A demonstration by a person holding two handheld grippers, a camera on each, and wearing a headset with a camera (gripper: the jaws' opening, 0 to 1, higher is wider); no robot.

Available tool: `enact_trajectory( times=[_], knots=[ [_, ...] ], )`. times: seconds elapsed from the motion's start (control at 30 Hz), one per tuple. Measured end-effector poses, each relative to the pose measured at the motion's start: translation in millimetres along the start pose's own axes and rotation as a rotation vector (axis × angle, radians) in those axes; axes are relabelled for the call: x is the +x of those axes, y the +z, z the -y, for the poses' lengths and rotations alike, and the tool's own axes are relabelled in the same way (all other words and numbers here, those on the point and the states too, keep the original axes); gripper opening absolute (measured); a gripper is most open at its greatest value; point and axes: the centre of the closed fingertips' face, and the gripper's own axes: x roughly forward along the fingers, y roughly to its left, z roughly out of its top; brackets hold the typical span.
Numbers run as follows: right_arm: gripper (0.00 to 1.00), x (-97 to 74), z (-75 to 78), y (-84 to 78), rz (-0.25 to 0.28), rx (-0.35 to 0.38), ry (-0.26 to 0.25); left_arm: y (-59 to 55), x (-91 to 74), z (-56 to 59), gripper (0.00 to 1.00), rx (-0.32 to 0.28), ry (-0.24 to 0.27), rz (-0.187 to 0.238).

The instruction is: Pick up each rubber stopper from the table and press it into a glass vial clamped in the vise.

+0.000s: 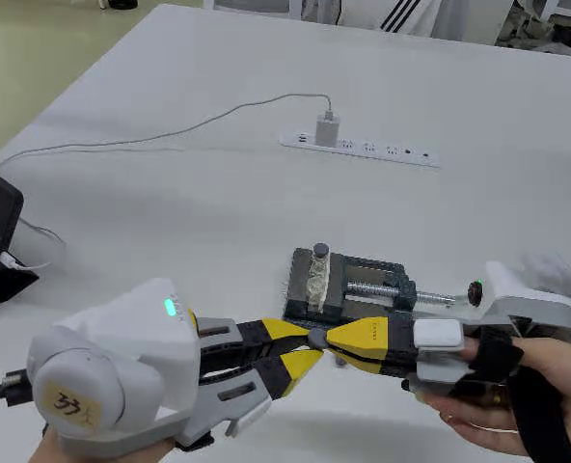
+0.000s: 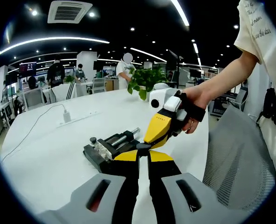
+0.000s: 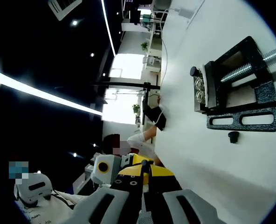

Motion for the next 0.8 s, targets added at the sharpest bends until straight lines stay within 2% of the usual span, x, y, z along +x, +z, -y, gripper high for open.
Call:
enact_trajectory(
  times=[0.17, 0.33, 0.47, 0.57, 0.6, 0.67, 0.73, 0.8],
  knots=[
    [0.0, 0.8, -0.1, -0.9, 0.002, 0.003, -0.002, -0.3, 0.4, 0.2, 0.03, -0.006, -0.002, -0.001],
    [0.0, 2.6, -3.8, -4.7, -0.003, -0.039, -0.002, 0.2, 0.0, 1.3, 0.03, -0.005, -0.004, 0.003],
    [0.02, 3.7, -8.0, -9.4, -0.022, -0.159, -0.013, -0.1, 0.7, 2.0, 0.03, -0.004, -0.008, 0.0],
    [0.15, 4.1, -16.7, -7.7, -0.012, -0.187, 0.001, -2.0, 1.8, 2.0, 0.03, 0.001, -0.009, -0.006],
    [0.19, 3.4, -16.5, -3.5, -0.003, -0.256, -0.005, -2.6, 2.0, 2.2, 0.03, -0.002, -0.011, -0.007],
    [0.22, 2.0, -17.4, -5.4, -0.026, -0.275, -0.01, -2.9, 2.1, 2.4, 0.03, -0.002, -0.011, -0.009],
    [0.26, 1.3, -18.1, -2.9, -0.023, -0.368, -0.011, -3.0, 2.4, 3.2, 0.03, -0.002, -0.014, -0.011],
    [0.37, 2.5, -16.7, -4.1, -0.032, -0.461, -0.04, -3.5, 2.6, 3.4, 0.03, -0.003, -0.016, -0.012]
  ],
)
